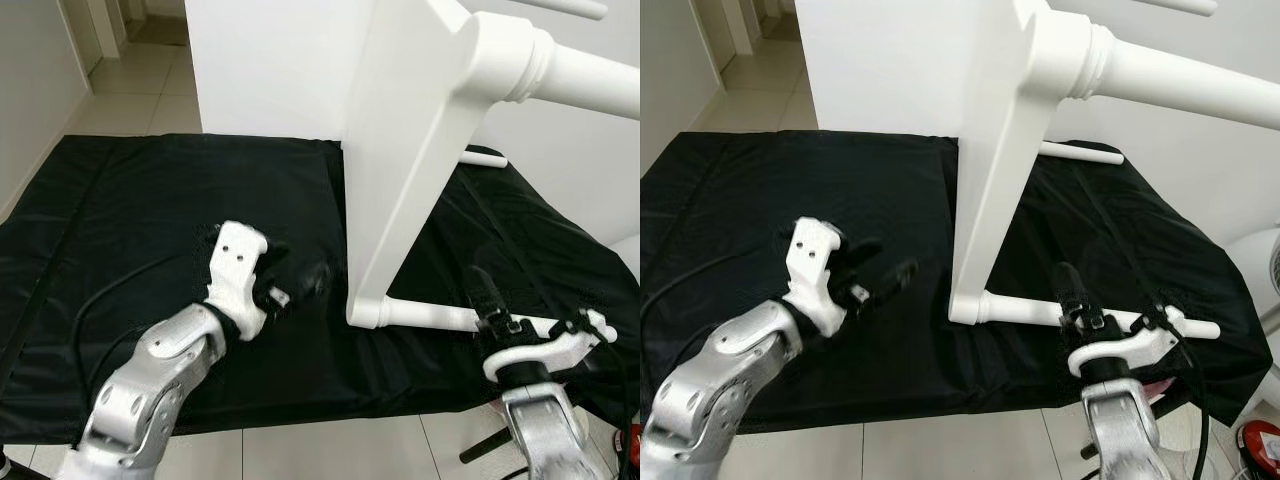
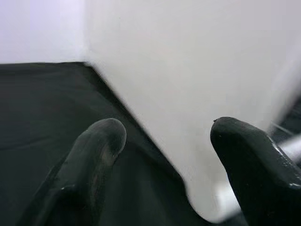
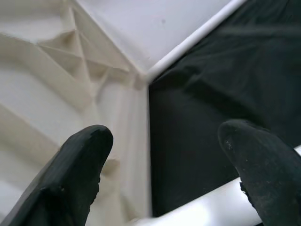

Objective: Building children table

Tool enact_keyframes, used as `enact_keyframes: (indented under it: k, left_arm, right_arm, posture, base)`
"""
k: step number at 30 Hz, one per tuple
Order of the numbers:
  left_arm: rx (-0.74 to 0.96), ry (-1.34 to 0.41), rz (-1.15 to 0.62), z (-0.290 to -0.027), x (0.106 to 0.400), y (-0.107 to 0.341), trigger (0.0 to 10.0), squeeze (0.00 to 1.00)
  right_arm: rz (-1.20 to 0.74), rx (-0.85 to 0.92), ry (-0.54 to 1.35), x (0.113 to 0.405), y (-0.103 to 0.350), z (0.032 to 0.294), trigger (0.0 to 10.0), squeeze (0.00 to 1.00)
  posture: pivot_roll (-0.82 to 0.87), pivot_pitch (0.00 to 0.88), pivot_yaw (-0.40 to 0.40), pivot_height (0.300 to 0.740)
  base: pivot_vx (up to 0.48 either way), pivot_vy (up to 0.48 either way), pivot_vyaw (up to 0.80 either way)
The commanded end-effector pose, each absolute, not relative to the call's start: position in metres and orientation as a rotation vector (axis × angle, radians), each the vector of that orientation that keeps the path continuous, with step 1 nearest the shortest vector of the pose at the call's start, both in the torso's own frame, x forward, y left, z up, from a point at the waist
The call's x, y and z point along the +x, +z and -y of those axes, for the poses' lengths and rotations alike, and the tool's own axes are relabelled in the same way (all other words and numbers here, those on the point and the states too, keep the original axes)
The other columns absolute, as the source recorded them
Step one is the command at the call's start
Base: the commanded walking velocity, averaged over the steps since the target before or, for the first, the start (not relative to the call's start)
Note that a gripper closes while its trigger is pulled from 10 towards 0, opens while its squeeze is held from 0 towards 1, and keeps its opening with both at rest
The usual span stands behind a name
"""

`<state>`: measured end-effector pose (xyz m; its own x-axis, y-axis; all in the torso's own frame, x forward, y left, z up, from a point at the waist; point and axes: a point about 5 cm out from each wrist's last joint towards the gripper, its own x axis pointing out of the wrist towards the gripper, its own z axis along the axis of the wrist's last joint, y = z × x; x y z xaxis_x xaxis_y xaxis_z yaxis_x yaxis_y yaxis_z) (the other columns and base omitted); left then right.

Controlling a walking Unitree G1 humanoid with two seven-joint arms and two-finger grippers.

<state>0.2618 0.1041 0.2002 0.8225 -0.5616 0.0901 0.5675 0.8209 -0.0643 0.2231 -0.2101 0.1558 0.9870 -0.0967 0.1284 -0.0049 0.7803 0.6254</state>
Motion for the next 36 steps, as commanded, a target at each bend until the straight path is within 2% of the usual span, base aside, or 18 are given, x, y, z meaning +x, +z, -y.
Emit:
enact_keyframes:
  k: [1, 4, 5, 11, 12, 15, 19, 20, 21, 22, 23, 29, 36]
  left_arm:
    - [-0.101, -0.533, 0.057, -0.11, 0.265, 0.197, 10.0, 0.0]
    - [-0.122, -0.516, 0.065, -0.112, 0.262, 0.197, 10.0, 0.0]
    - [-0.129, -0.517, 0.076, -0.113, 0.26, 0.198, 10.0, 0.0]
    - [-0.149, -0.567, 0.1, -0.111, 0.253, 0.2, 10.0, 0.0]
    - [-0.159, -0.587, 0.095, -0.11, 0.249, 0.197, 10.0, 1.0]
    - [-0.154, -0.587, 0.084, -0.11, 0.248, 0.194, 10.0, 1.0]
    - [-0.101, -0.525, 0.067, -0.111, 0.25, 0.184, 10.0, 1.0]
    - [-0.092, -0.501, 0.069, -0.111, 0.252, 0.184, 10.0, 1.0]
    - [-0.085, -0.483, 0.073, -0.11, 0.254, 0.183, 10.0, 0.47]
    - [-0.085, -0.483, 0.073, -0.11, 0.254, 0.183, 10.0, 0.47]
    - [-0.069, -0.469, 0.083, -0.109, 0.256, 0.184, 10.0, 0.0]
    - [-0.072, -0.477, 0.108, -0.105, 0.259, 0.189, 10.0, 0.0]
    - [-0.062, -0.481, 0.127, -0.104, 0.257, 0.191, 10.0, 0.0]
  right_arm:
    - [0.132, 0.57, -0.043, 0.221, 0.15, 0.208, 10.0, 0.0]
    - [0.115, 0.494, 0.023, 0.218, 0.148, 0.203, 10.0, 0.0]
    - [0.107, 0.449, 0.06, 0.216, 0.147, 0.2, 10.0, 1.0]
    - [0.094, 0.404, 0.122, 0.214, 0.145, 0.196, 10.0, 1.0]
    - [0.091, 0.38, 0.129, 0.215, 0.144, 0.197, 10.0, 1.0]
    - [0.087, 0.366, 0.137, 0.215, 0.143, 0.198, 10.0, 1.0]
    - [0.079, 0.25, 0.162, 0.223, 0.138, 0.19, 10.0, 1.0]
    - [0.079, 0.221, 0.172, 0.225, 0.137, 0.187, 10.0, 0.78]
    - [0.078, 0.211, 0.186, 0.227, 0.137, 0.182, 10.0, 0.0]
    - [0.078, 0.211, 0.186, 0.227, 0.137, 0.182, 10.0, 0.0]
    - [0.082, 0.193, 0.2, 0.23, 0.137, 0.177, 10.0, 0.0]
    - [0.086, 0.175, 0.318, 0.244, 0.138, 0.152, 10.0, 0.0]
    - [0.081, 0.134, 0.401, 0.246, 0.136, 0.145, 10.0, 0.0]
  posture:
    - [-0.01, 0.0, -0.071, 0.74]
    - [-0.01, 0.0, -0.071, 0.74]
    - [-0.01, 0.0, -0.075, 0.74]
    - [-0.01, 0.0, -0.08, 0.74]
    - [-0.01, 0.0, -0.082, 0.74]
    - [-0.01, 0.0, -0.084, 0.74]
    - [-0.01, 0.0, -0.09, 0.74]
    - [-0.01, 0.0, -0.092, 0.74]
    - [-0.01, 0.0, -0.093, 0.74]
    - [-0.01, 0.0, -0.093, 0.74]
    - [-0.01, 0.0, -0.096, 0.74]
    - [-0.01, 0.0, -0.105, 0.74]
    - [0.0, 0.0, -0.114, 0.74]
  base:
    - [0.0, 0.0, 0.0]
    - [0.0, 0.0, 0.0]
    - [0.0, 0.0, 0.0]
    - [0.0, 0.0, 0.0]
    - [0.0, 0.0, 0.0]
    - [0.0, 0.0, 0.0]
    - [0.0, 0.0, 0.0]
    - [0.0, 0.0, 0.0]
    - [0.0, 0.0, 0.0]
    - [0.0, 0.0, 0.0]
    - [0.0, 0.0, 0.0]
    - [0.0, 0.0, 0.0]
    - [0.0, 0.0, 0.0]
